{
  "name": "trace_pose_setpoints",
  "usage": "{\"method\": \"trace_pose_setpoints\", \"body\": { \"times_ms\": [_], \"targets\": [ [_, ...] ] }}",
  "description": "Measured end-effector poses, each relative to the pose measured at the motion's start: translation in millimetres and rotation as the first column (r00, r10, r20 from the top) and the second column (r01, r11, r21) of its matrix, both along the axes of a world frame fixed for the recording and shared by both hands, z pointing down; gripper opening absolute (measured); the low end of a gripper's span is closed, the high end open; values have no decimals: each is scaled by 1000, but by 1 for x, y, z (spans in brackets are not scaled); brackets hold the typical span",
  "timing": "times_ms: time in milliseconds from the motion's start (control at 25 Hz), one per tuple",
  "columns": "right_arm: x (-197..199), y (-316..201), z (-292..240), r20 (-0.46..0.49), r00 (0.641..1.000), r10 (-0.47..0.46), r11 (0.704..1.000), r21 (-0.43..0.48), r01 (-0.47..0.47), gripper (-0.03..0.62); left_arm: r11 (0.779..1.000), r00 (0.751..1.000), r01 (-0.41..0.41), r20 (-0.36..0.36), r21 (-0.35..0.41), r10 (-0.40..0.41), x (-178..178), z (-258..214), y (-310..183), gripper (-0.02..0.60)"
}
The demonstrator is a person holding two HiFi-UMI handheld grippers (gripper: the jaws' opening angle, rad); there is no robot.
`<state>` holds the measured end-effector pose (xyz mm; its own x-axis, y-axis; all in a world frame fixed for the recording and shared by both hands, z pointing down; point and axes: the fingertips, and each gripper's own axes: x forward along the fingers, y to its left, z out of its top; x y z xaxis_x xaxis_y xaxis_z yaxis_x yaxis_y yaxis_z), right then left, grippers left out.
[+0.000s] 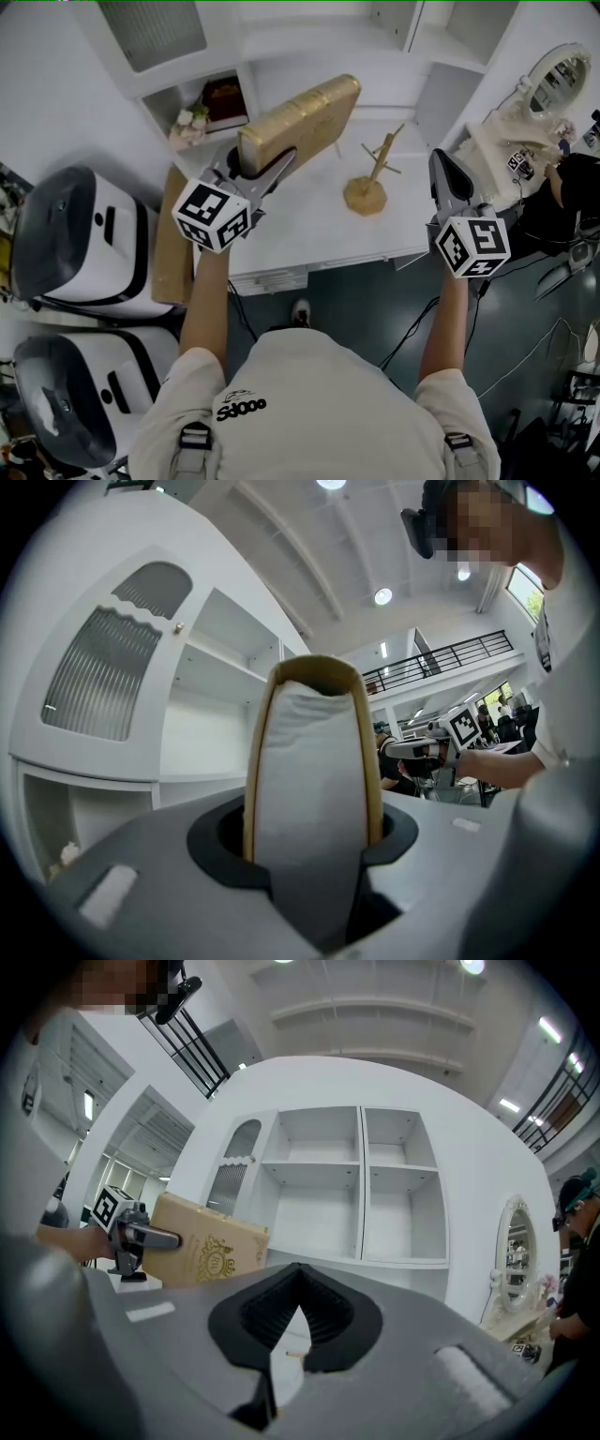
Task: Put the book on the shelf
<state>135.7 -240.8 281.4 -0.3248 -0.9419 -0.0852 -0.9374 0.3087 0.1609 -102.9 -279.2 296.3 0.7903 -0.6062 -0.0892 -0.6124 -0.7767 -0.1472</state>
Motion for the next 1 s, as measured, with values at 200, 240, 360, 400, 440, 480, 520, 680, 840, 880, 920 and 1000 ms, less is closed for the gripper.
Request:
{"method": "trace_pose_setpoints", "body": {
  "times_ms": [200, 240, 360, 400, 440, 480, 520, 680, 840, 880, 920, 1000],
  "targets": [
    [2, -30, -7, -20, 1000, 14, 1000, 5, -14, 2, 999, 1000, -21, -16, 26, 21, 2, -15, -34, 233],
    [4, -35, -8, -20, 1000, 18, 1000, 4, -18, 2, 999, 999, -33, -25, 29, 33, 4, -19, -41, 233],
    [11, -50, -11, -17, 1000, 26, 1000, 2, -26, 2, 995, 993, -89, -74, 34, 92, 12, -37, -56, 233],
    [13, -55, -12, -14, 1000, 26, 1000, 0, -26, 2, 994, 991, -103, -81, 42, 106, 15, -43, -61, 233],
    [15, -59, -11, -9, 1000, 24, 1000, -3, -24, 2, 993, 991, -109, -76, 54, 113, 18, -48, -64, 233],
    [17, -62, -10, -4, 1000, 21, 1000, -6, -21, 2, 992, 992, -107, -62, 70, 111, 22, -55, -68, 233],
    [20, -66, -10, 0, 1000, 17, 1000, -10, -17, 2, 991, 994, -100, -42, 90, 104, 26, -61, -72, 233],
    [36, -83, -16, 9, 1000, -1, 1000, -8, 1, 2, 982, 998, -65, 19, 180, 62, 42, -93, -84, 233],
    [50, -101, -20, -2, 999, -35, 999, -12, 35, 2, 971, 996, 21, 77, 239, -41, 51, -119, -107, 233],
    [55, -105, -20, -6, 999, -44, 999, -15, 44, 2, 968, 994, 37, 90, 250, -61, 54, -123, -114, 233],
    [59, -109, -20, -9, 999, -54, 998, -18, 54, 2, 963, 991, 49, 105, 264, -79, 57, -128, -119, 233],
    [66, -118, -19, -12, 998, -66, 998, -23, 66, 2, 951, 982, 73, 146, 301, -121, 63, -136, -129, 233]
  ]
}}
